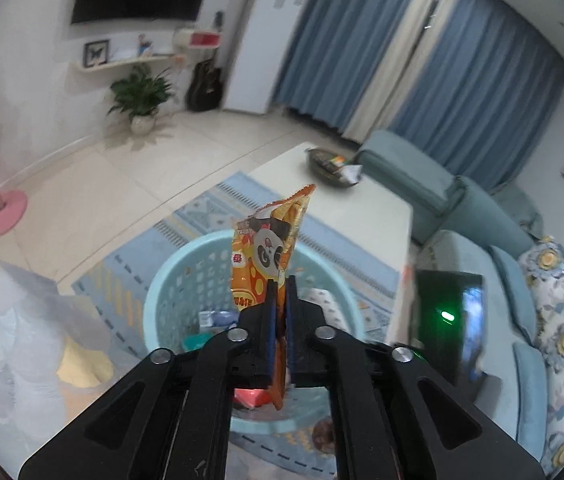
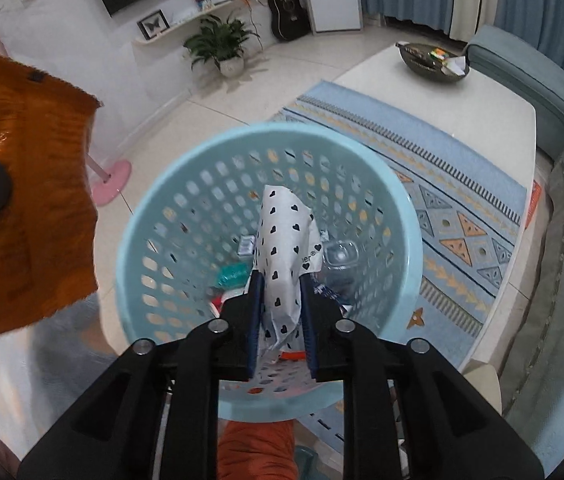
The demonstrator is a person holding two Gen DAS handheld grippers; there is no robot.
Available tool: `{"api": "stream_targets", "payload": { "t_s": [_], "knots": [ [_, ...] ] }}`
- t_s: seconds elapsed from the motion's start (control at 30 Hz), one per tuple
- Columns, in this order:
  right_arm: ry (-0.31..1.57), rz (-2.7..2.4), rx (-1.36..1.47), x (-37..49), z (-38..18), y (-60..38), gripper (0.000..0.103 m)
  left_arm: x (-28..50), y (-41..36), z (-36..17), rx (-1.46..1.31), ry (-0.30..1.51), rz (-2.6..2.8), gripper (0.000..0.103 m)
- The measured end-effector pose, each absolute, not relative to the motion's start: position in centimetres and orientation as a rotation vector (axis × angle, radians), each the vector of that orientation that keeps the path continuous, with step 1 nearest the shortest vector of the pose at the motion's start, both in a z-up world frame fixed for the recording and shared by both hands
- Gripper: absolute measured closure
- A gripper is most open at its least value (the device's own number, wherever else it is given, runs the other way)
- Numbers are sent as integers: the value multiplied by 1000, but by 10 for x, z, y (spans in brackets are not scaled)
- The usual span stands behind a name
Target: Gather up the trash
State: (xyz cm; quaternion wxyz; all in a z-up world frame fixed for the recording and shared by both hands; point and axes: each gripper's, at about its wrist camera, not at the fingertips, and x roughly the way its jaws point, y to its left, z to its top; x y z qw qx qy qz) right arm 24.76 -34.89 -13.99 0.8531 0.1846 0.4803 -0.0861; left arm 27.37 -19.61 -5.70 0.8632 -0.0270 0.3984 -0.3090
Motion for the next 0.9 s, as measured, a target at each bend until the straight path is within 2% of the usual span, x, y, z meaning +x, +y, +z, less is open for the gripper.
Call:
{"api": "stream_targets", "payload": {
  "t_s": [0.03,0.07,0.1,0.13,0.17,0.23,0.3,0.37,0.47,0.6,0.9],
  "knots": [
    [1016,-184,389,247,-142,-351,77,278,-196,-62,-56,849,-624,85],
    [1018,-187,389,247,-144,-352,73,280,-197,-64,-57,858,-613,62],
    [1017,-193,387,246,-145,-353,65,282,-198,-67,-57,860,-599,46],
    [1015,-202,385,244,-145,-355,59,283,-197,-69,-52,858,-583,43],
    [1010,-205,387,243,-145,-356,53,283,-195,-72,-43,865,-578,43],
    [1003,-205,390,239,-143,-358,52,283,-194,-75,-44,884,-576,41],
    [1004,-197,403,236,-140,-358,52,280,-194,-73,-54,890,-569,30],
    [1004,-172,411,232,-134,-355,51,276,-185,-70,-78,890,-564,27],
    [993,-147,387,225,-116,-344,42,263,-170,-60,-99,875,-568,24],
    [945,-104,364,210,-82,-323,33,241,-145,-42,-69,823,-492,20],
    [781,-53,288,165,-22,-266,25,176,-68,-10,-42,674,-296,15]
  ]
}}
